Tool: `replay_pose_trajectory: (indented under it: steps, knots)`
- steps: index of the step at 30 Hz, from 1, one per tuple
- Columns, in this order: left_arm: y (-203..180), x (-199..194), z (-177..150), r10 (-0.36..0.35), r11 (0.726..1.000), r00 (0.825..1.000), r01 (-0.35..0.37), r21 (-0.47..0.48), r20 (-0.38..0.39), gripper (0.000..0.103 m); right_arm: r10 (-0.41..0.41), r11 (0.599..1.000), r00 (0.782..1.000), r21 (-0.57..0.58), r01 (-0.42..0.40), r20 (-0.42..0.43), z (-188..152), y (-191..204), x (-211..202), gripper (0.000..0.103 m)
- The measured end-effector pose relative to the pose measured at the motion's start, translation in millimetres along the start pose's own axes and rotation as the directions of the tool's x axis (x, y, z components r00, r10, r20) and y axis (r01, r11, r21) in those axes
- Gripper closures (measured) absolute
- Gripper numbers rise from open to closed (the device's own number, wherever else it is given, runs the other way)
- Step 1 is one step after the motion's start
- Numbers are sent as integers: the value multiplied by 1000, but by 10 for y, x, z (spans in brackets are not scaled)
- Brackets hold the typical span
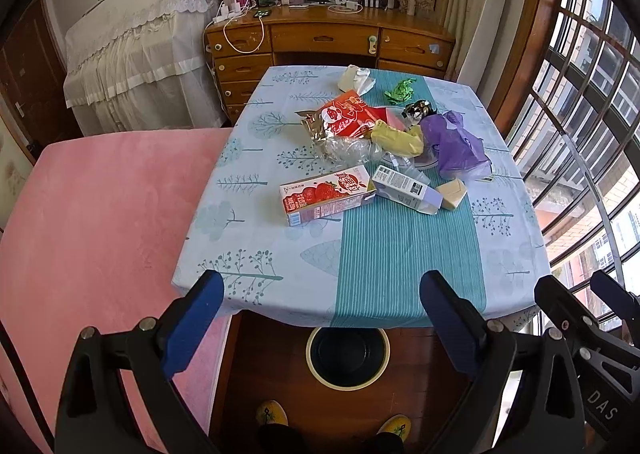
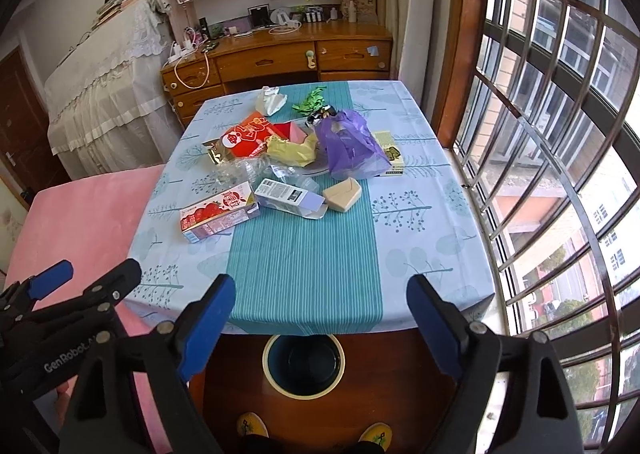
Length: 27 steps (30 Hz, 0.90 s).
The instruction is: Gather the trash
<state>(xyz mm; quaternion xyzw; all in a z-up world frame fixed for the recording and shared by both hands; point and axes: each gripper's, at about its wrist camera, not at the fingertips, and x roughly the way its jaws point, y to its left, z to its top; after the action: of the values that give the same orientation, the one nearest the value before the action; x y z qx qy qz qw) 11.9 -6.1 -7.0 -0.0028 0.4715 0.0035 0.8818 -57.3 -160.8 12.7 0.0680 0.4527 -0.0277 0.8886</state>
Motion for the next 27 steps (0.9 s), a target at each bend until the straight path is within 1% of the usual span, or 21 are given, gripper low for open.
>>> replay_pose_trajectory:
  steps: [3, 4, 8, 10, 12, 13, 14, 17, 19, 22, 24, 27]
  knots:
    - [3, -2, 1, -1, 1000, 1000, 1, 1, 0, 6, 21, 1000, 1000, -3, -21, 6, 24, -30, -12, 16]
    - [5, -4, 4, 2, 1000, 1000, -2, 1, 1, 6, 31, 1000, 1000, -3, -31, 8, 28, -40, -15, 18]
    - [-44, -43, -25, 34, 999, 999, -34, -15, 13, 6, 72, 997, 997, -15, -72, 10, 56, -80, -27, 21]
    - [-71, -78, -48, 56, 998, 998, -56, -26, 18, 6, 102, 994, 995, -45, -101, 17, 83, -105, -25, 22]
    - [-102, -87, -61, 78, 997, 997, -78, -21, 9, 6, 127, 989, 992, -74, -126, 18, 117, -128, -10, 27]
    - [-120, -88, -57, 87, 996, 996, -87, -15, 3, 6, 142, 986, 990, -86, -140, 18, 134, -139, 3, 30]
    - [-130, -90, -45, 92, 996, 996, -92, -9, 0, 6, 170, 980, 985, -107, -168, 18, 158, -158, 21, 33]
    - [-134, -84, 7, 103, 995, 995, -103, 9, -8, 6, 195, 970, 981, -150, -190, 19, 205, -181, 83, 33]
    - [-103, -46, 64, 86, 996, 996, -86, 30, -22, 6, 224, 959, 975, -175, -221, -3, 277, -187, 200, 33]
    - [-30, 64, 176, 46, 997, 998, -43, 64, -50, 6, 235, 952, 972, -200, -233, -16, 370, -162, 360, 33]
    - [29, 219, 282, 20, 995, 997, -12, 95, -77, 6, 228, 953, 974, -204, -226, -13, 425, -137, 468, 33]
    - [129, 548, 476, 1, 988, 994, 16, 155, -112, 6, 217, 959, 976, -181, -219, -31, 522, -73, 710, 33]
